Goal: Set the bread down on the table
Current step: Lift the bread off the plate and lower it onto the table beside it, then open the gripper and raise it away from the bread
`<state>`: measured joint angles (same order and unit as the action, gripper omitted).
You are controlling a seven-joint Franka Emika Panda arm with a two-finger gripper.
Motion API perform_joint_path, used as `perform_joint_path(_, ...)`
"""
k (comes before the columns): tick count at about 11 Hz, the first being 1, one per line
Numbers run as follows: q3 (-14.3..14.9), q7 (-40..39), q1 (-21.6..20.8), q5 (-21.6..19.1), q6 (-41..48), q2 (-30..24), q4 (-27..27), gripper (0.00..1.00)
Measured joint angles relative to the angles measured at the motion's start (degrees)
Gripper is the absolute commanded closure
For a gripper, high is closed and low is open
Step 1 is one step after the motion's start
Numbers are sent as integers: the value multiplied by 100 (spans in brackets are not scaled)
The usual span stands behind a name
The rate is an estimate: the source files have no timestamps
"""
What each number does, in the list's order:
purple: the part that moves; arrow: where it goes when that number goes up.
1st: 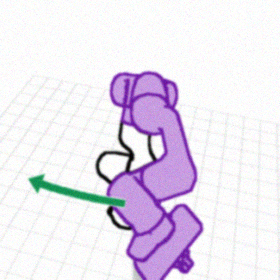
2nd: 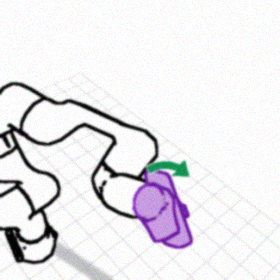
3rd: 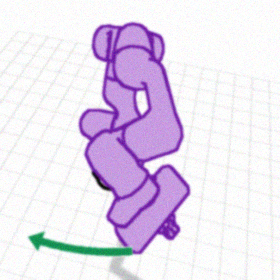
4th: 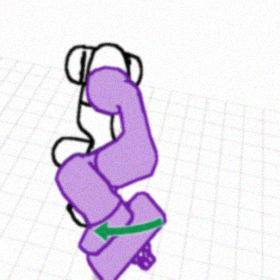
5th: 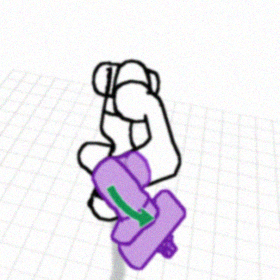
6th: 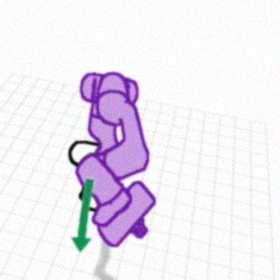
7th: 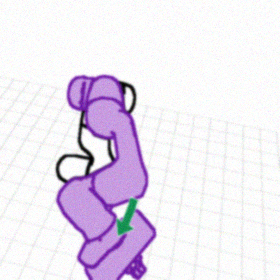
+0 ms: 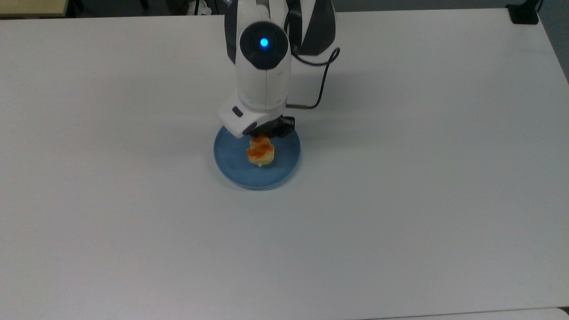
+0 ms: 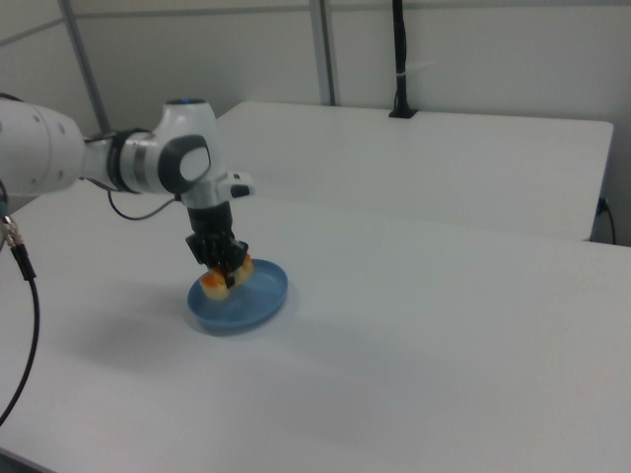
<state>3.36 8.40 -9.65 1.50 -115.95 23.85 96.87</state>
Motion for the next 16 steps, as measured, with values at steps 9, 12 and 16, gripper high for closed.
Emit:
perform_joint_path(9,-860,1223,-1110,-140,844,-1542,1909,35)
perform_joint_path(12,-1157,1662,-1113,-84,568,-1356,1952,0)
perform_joint_path(16,-1159,1662,-1094,156,546,-1230,1929,0)
